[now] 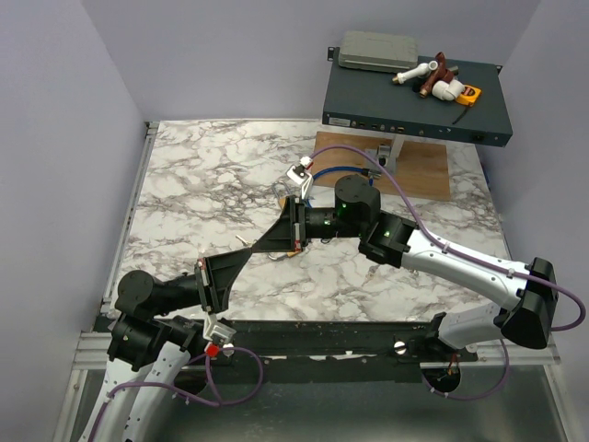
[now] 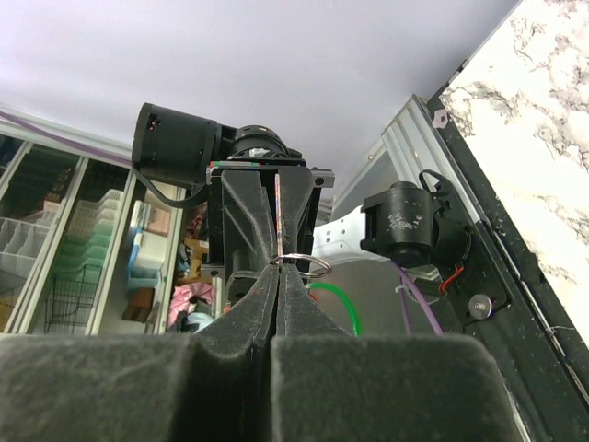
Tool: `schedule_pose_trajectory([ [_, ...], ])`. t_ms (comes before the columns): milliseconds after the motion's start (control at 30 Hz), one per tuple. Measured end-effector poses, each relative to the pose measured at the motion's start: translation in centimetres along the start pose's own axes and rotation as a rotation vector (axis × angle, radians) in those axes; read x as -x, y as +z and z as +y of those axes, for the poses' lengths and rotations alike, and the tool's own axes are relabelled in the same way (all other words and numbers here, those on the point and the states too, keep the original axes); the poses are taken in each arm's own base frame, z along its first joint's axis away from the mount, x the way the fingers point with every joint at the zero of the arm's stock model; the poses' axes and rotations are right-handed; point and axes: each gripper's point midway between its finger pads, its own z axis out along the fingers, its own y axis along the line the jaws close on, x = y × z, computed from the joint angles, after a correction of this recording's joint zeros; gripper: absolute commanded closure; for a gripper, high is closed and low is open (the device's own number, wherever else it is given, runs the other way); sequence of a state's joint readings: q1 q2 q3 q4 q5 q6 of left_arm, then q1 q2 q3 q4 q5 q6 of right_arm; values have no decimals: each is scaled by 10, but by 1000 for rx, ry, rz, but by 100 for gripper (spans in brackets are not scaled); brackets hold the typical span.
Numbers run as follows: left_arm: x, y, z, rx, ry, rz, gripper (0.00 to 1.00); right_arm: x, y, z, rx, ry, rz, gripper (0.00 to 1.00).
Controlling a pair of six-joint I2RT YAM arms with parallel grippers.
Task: Unlock with the key
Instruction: Pick up the key from the center of the board.
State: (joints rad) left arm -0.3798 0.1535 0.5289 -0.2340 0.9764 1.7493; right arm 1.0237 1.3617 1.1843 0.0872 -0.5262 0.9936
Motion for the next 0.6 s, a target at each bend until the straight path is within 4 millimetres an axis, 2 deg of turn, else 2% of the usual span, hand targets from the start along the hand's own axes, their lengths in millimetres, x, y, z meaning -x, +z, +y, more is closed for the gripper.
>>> schedule_pose_trajectory([
  [133,0,0,0,0,0,0,100,0,0,0,0,-1,-1,99],
  [167,0,0,0,0,0,0,92,0,0,0,-1,-1,-1,99],
  [200,0,0,0,0,0,1,78,1,0,-1,-3,0,-5,99],
  [267,0,0,0,-2,0,2,62,3,0,-2,-12,1,-16,99],
  [300,0,0,-2,-7,-9,4,49,3,0,-2,-14,0,-22,99],
  [333,-1,0,-5,-13,-24,7,41,4,0,-1,-17,-1,-30,99],
  [400,-1,-1,-6,-16,-33,10,34,7,-2,0,-27,-3,-48,99],
  [467,-2,-1,-5,-12,-40,14,19,9,-4,-3,-49,1,-63,99],
  [600,-6,-3,-6,-16,-89,40,3,4,-11,-22,-122,22,-69,99],
])
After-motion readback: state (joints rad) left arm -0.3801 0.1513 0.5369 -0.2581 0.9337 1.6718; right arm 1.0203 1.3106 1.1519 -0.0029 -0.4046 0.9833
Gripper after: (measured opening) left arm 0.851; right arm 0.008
